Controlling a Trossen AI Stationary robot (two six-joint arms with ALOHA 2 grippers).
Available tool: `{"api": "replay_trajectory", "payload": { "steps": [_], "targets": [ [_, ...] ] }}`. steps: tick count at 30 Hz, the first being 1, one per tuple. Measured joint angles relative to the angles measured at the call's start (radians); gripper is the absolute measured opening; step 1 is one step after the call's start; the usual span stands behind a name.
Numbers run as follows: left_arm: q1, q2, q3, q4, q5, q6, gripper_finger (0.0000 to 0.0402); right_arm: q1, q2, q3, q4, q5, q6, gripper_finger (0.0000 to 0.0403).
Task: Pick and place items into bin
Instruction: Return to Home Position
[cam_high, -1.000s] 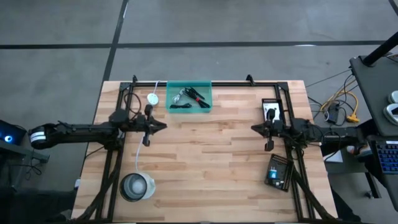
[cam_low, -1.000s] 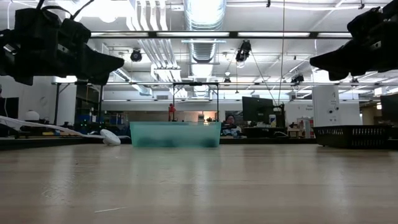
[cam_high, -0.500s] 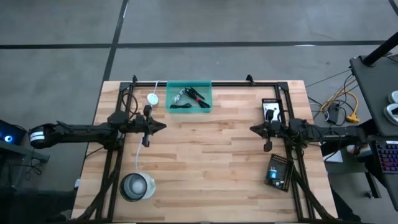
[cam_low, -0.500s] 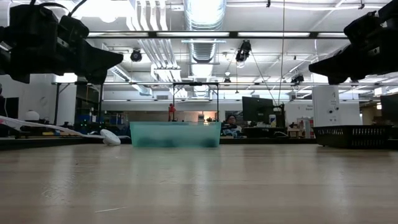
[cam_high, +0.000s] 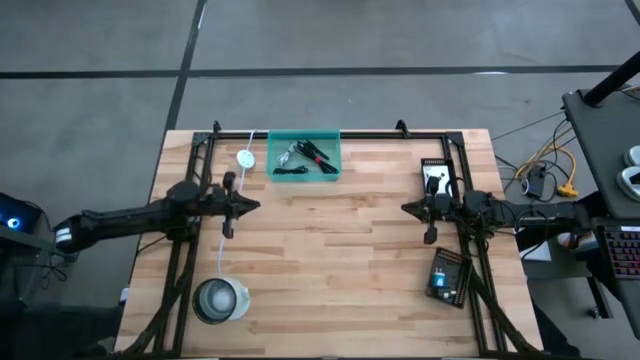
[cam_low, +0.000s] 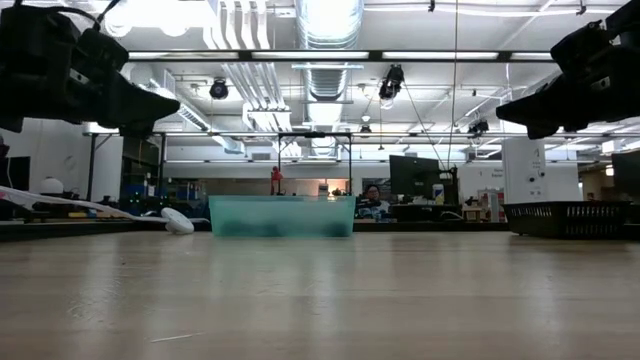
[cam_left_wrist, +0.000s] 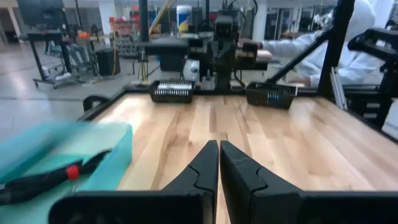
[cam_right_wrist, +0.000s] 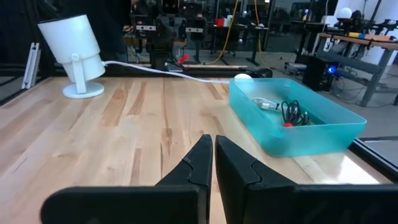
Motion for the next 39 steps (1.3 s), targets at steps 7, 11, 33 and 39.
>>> {"api": "replay_trajectory", "payload": {
  "steps": [7,11,33,39],
  "targets": [
    [0.0,-0.16,0.0,-0.221,-0.006,-0.002,0.0,0.0,-0.002,0.0,0.051,-0.069,-0.073,0.0009],
    [-0.001,-0.215,0.001,-0.229,0.0,-0.008,0.0,0.0,-0.002,0.0,0.078,-0.069,-0.085,0.0009],
    [-0.001,-0.204,-0.002,-0.229,0.02,0.0,0.0,0.0,-0.001,0.0,0.03,-0.05,-0.022,0.0009],
    [-0.001,-0.205,-0.002,-0.23,0.02,0.0,0.0,0.0,-0.001,0.0,0.034,-0.048,-0.046,0.0009]
  ]
}}
